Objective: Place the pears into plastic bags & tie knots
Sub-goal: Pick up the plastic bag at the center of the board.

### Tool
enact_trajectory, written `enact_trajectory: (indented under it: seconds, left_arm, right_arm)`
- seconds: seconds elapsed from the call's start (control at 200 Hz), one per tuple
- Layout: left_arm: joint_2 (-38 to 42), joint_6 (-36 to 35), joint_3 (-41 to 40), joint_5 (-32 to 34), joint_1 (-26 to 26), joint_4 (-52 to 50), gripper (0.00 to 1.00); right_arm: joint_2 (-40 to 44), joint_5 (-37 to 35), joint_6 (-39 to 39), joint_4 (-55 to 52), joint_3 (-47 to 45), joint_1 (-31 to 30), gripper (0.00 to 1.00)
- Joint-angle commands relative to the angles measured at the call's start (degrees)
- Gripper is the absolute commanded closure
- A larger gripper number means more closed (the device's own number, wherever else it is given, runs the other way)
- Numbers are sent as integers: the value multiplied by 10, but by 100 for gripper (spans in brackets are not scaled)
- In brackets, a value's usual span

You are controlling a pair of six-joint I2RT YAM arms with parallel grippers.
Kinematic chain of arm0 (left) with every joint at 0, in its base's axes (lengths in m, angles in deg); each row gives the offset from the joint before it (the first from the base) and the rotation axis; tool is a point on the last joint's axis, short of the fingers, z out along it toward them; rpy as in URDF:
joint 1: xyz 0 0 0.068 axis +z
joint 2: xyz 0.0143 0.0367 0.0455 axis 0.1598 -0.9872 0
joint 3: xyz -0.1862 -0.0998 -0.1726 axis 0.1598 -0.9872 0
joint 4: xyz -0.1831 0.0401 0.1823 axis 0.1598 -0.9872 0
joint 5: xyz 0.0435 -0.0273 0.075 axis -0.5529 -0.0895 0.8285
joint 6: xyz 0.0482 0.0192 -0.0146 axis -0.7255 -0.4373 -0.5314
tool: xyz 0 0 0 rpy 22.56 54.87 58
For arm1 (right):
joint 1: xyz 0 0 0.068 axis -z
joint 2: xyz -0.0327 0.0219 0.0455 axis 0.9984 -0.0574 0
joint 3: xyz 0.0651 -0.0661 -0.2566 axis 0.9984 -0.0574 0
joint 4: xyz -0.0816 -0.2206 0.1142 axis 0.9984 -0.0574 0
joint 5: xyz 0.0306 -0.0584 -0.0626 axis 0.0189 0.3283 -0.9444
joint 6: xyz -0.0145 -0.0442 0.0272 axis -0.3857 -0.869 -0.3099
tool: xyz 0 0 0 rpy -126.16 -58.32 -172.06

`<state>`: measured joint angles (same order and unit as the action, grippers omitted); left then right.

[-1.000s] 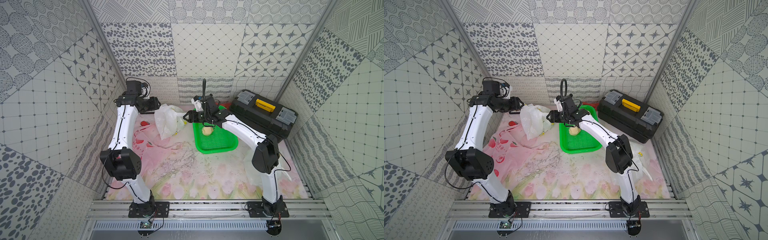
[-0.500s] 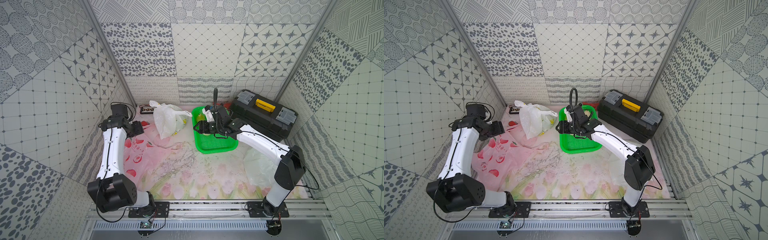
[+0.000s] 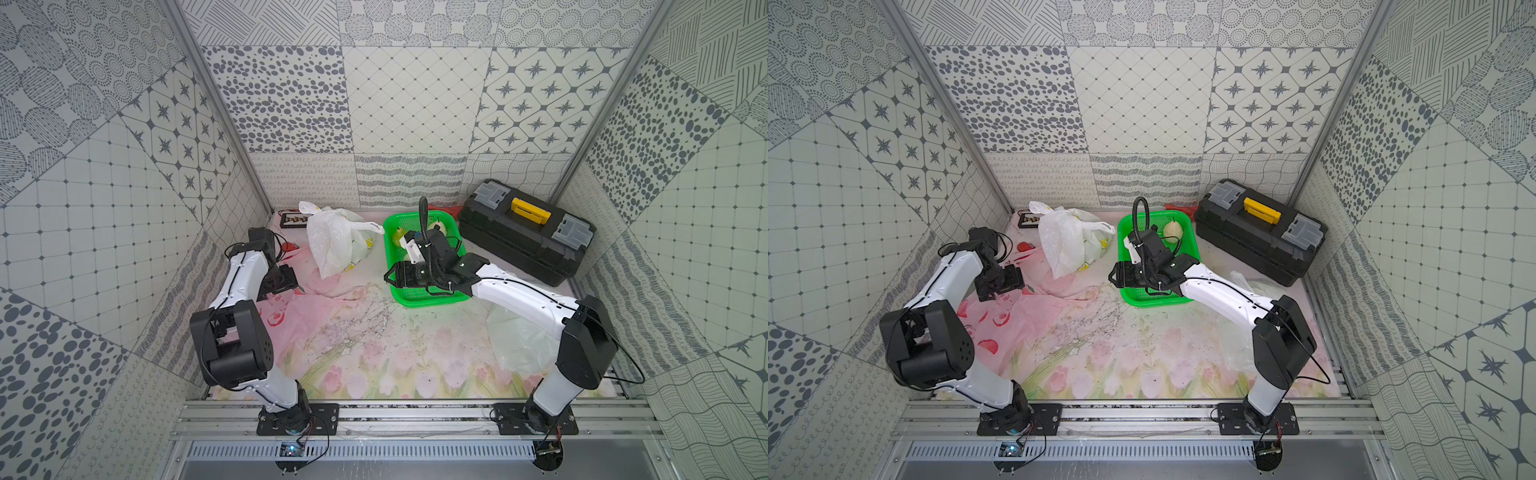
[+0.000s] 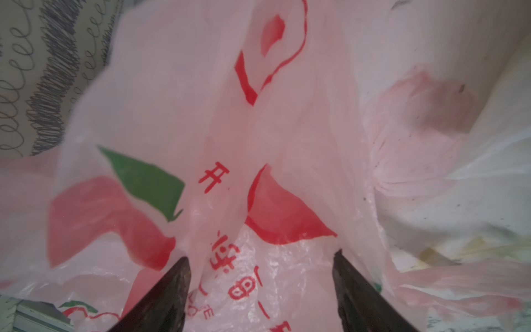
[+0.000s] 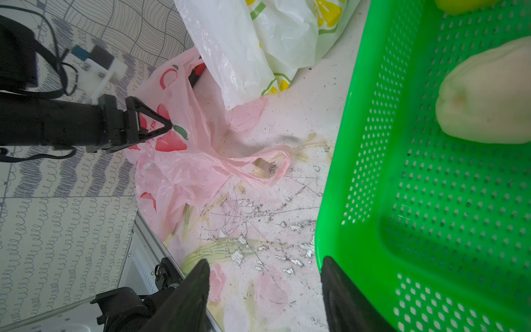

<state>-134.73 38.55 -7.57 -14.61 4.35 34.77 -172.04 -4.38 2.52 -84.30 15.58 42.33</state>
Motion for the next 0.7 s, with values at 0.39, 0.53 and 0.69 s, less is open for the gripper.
enact_trajectory:
  seconds: [0.39,0.53,0.69]
  left_arm:
    - [163,-9,-6,-59,-8,-46,100]
    - [242,17,35,-96,-12,-81,100]
    - [297,53,134,-134,-25,-110,100]
  right_arm:
    - [36,-13,13,39,-43,-15,39]
    - [41,-22,20,40,-53,-19,40]
    - [81,-91,53,53,-85,-21,52]
